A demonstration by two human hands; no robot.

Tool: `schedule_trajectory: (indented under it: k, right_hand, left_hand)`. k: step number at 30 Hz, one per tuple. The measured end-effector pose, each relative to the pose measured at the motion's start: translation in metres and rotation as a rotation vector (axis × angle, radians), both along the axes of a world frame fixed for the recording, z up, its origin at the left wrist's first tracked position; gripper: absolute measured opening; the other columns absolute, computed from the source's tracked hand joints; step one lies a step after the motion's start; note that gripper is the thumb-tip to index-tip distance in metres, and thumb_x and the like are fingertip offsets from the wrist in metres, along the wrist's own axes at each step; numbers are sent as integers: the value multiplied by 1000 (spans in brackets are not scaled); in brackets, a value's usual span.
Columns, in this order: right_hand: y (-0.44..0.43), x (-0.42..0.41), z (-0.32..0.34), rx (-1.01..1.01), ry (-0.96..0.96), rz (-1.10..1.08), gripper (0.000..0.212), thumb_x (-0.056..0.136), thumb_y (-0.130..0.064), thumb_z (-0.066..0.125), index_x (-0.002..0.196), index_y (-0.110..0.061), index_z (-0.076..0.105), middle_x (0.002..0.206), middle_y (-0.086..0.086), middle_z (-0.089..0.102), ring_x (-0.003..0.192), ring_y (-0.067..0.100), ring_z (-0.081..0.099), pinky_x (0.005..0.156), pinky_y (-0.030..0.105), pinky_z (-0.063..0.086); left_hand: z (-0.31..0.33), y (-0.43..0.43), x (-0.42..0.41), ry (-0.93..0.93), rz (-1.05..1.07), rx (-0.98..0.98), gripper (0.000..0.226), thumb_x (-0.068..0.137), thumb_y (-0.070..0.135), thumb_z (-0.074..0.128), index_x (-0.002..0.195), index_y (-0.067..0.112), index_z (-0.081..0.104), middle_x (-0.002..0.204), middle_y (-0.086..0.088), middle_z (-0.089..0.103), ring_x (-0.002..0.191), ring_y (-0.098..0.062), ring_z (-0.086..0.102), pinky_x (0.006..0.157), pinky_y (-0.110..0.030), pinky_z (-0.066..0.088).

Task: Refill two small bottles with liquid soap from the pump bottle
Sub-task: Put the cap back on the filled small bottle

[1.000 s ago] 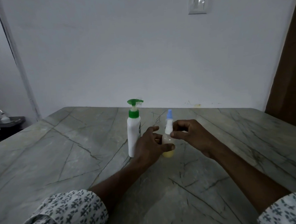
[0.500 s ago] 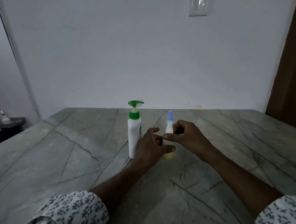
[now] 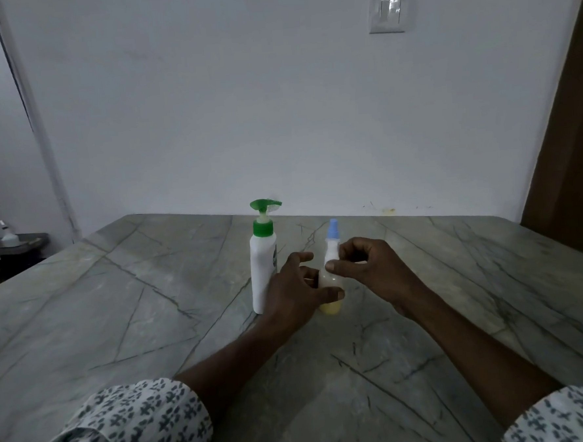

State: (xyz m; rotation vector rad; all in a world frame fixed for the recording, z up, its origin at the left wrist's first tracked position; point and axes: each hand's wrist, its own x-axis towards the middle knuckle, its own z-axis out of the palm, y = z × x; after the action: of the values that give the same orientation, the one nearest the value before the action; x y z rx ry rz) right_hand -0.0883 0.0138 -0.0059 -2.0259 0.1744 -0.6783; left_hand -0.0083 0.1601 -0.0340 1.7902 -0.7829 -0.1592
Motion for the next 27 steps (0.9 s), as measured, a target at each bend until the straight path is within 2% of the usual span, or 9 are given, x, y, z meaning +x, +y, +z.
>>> schedule_trajectory:
  k: [2, 4, 7, 10, 12, 16, 19, 22, 27]
  right_hand:
    - [3, -1, 0, 5, 18, 56, 14, 85, -23, 72, 96, -30, 70, 98, -7, 71, 90, 4, 66, 81, 24, 52]
    - [3, -1, 0, -20, 17, 79, 18, 87, -19, 70, 103, -27, 72, 103, -8, 73, 93, 3, 67, 84, 22, 51]
    - [5, 1, -1, -66, -28, -6, 12, 81, -24, 77, 91, -17, 73, 89, -4, 72, 83, 9, 66, 79, 28, 52]
    - [8, 6, -6, -94, -52, -107, 31, 75, -30, 82, 82, -4, 67, 76, 8, 66, 66, 14, 57, 65, 30, 48]
    - [10, 6, -4, -38, -27, -74, 32, 76, -31, 81, 90, -5, 67, 85, 10, 69, 73, 16, 61, 71, 31, 52]
    - [2, -2, 2, 43, 25, 89, 27, 85, -18, 72, 111, -23, 70, 107, -5, 72, 101, 8, 66, 91, 31, 54]
    - [4, -1, -2, -43, 24, 2, 16, 82, -24, 76, 95, -15, 74, 89, -5, 73, 82, 8, 67, 77, 28, 51]
    - [8, 6, -7, -106, 10, -127, 31, 75, -32, 82, 82, -6, 67, 72, 0, 64, 65, 13, 57, 64, 28, 48]
    - [1, -2, 1, 95, 12, 87, 21, 85, -20, 73, 106, -19, 72, 103, 1, 75, 98, 16, 70, 93, 37, 56]
  left_hand:
    - [0, 1, 0, 0, 2, -6, 83, 66, 27, 88, 135, 21, 42, 112, 2, 69, 95, -10, 67, 81, -27, 57]
    - [-1, 1, 0, 2, 5, -12, 84, 65, 26, 88, 135, 21, 42, 111, 2, 70, 94, -9, 68, 84, -30, 58]
    - [-3, 0, 0, -1, 11, -22, 84, 64, 27, 89, 134, 22, 43, 106, 4, 71, 92, -7, 69, 84, -32, 58]
    - [-2, -1, -1, -20, 25, -17, 82, 64, 28, 89, 132, 22, 43, 109, 4, 70, 93, -8, 68, 84, -31, 58]
    - [-2, -1, -1, -19, 22, -14, 82, 65, 27, 89, 133, 22, 43, 112, 2, 70, 94, -9, 68, 83, -30, 58]
    - [-2, 0, 0, -5, 9, -10, 81, 66, 26, 88, 133, 22, 43, 109, 3, 70, 95, -10, 68, 83, -30, 57]
    - [-2, 0, 0, -13, 19, -8, 80, 66, 28, 88, 132, 24, 43, 110, 3, 69, 94, -10, 68, 82, -29, 57]
    - [-2, -1, 0, -19, 22, -12, 79, 65, 29, 88, 130, 25, 44, 107, 8, 68, 91, -5, 66, 77, -22, 55]
    - [-3, 0, 2, -6, 12, -1, 75, 65, 29, 88, 128, 23, 47, 111, 4, 69, 96, -10, 68, 84, -31, 58]
